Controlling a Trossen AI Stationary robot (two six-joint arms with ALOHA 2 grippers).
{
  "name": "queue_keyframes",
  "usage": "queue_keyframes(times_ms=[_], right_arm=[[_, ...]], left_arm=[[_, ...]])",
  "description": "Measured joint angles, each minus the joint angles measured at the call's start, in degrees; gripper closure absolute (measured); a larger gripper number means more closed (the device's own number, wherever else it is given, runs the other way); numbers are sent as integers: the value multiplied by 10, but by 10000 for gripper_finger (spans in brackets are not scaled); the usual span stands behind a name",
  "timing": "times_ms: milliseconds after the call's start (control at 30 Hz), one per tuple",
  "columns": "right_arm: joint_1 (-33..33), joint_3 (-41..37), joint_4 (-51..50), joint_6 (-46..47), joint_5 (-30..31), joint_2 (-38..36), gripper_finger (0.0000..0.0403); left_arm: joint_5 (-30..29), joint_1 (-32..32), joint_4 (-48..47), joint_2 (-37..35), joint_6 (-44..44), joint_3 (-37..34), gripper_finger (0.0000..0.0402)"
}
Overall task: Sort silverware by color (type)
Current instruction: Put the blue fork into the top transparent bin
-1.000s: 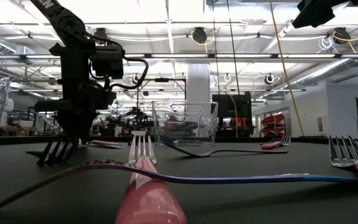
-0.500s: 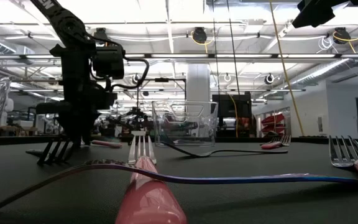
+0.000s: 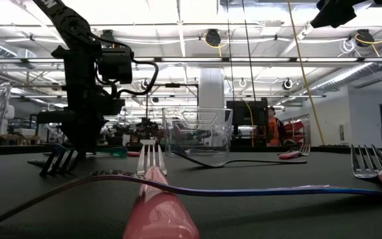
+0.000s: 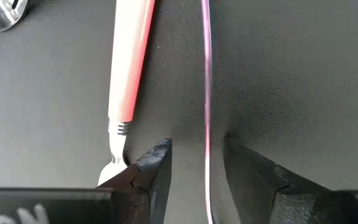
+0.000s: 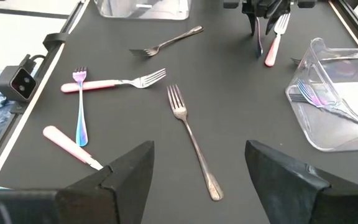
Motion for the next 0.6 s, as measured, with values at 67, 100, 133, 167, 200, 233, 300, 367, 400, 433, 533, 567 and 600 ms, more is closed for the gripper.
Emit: queue_keyframes(times_ms=[67,100,133,167,200,233,300,367,400,433,533,567,600], right_arm=[[0,0,1,0,0,0,156],[0,0,0,0,0,0,156],[0,0,1,0,0,0,156],[0,0,1,0,0,0,156],[0,0,1,0,0,0,156],[0,0,1,0,0,0,156],[0,0,1,0,0,0,156],[0,0,1,0,0,0,156],[0,0,1,0,0,0,156],[0,0,1,0,0,0,156],[0,0,1,0,0,0,156],[0,0,1,0,0,0,156],[0,0,1,0,0,0,156]], left_arm=[[0,1,-1,0,0,0,254],[0,1,-1,0,0,0,254],[0,3,-1,0,0,0,254],[2,5,-1,0,0,0,254],[4,7,-1,0,0,0,254],[8,11,-1,0,0,0,254],[13,17,-2,0,0,0,254],[14,24,-3,0,0,0,254],[14,26,-3,0,0,0,254],[14,28,-4,1,1,0,254],[22,33,-3,9,1,1,254],[22,33,-3,13,1,2,254],[22,32,-2,17,2,3,254]])
